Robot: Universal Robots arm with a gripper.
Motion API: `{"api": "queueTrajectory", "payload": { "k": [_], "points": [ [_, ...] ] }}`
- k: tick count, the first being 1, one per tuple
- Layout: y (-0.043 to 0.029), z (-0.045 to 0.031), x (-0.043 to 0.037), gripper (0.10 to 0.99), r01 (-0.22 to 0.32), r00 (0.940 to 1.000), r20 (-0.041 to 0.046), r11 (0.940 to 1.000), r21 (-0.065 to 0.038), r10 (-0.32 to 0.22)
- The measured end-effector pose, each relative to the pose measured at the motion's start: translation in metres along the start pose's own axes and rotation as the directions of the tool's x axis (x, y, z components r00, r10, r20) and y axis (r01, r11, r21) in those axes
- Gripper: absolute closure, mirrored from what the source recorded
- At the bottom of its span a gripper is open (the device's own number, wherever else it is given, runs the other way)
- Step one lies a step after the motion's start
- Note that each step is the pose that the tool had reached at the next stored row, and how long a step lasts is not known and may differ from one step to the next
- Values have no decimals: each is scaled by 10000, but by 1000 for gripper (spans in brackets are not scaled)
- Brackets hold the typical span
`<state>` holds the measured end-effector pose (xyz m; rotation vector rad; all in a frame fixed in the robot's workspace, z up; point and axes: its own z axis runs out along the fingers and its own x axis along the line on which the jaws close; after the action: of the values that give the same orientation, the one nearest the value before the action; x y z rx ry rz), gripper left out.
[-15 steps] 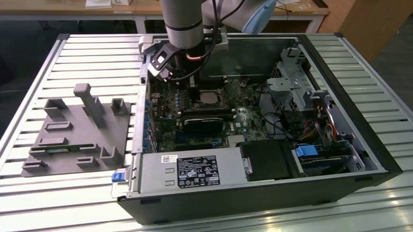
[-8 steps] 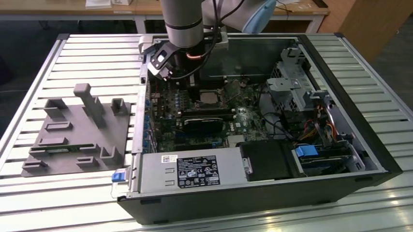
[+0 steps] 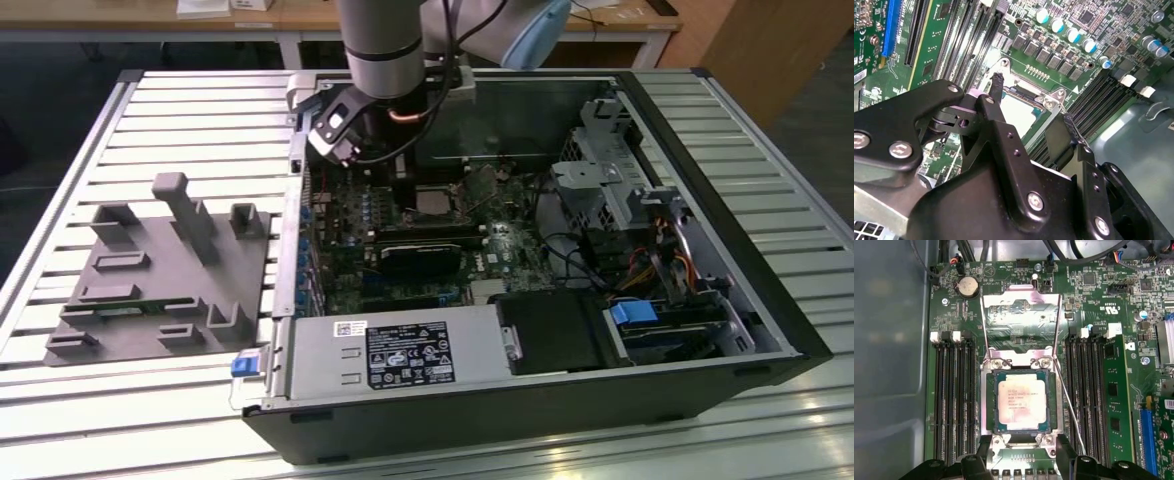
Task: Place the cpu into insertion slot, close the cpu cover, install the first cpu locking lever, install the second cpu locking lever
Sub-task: 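Place the cpu into insertion slot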
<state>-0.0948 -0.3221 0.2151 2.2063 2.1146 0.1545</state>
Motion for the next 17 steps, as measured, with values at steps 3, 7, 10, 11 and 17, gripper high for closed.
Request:
{"api": "queueTrajectory", "payload": {
  "k": [3, 7, 10, 11, 17],
  "points": [
    [14, 2, 1, 475, 0, 10000, 2, 10000, 0, 0],
    [55, 7, 2, 475, 1, 10000, 2, 10000, 0, -1],
    [72, 10, 3, 475, 0, 10000, 2, 10000, 0, 0],
    [78, 11, 3, 475, 1, 10000, 3, 10000, 0, -1],
    [87, 17, 4, 475, 5, 10000, -27, 10000, 2, -5]
  ]
}}
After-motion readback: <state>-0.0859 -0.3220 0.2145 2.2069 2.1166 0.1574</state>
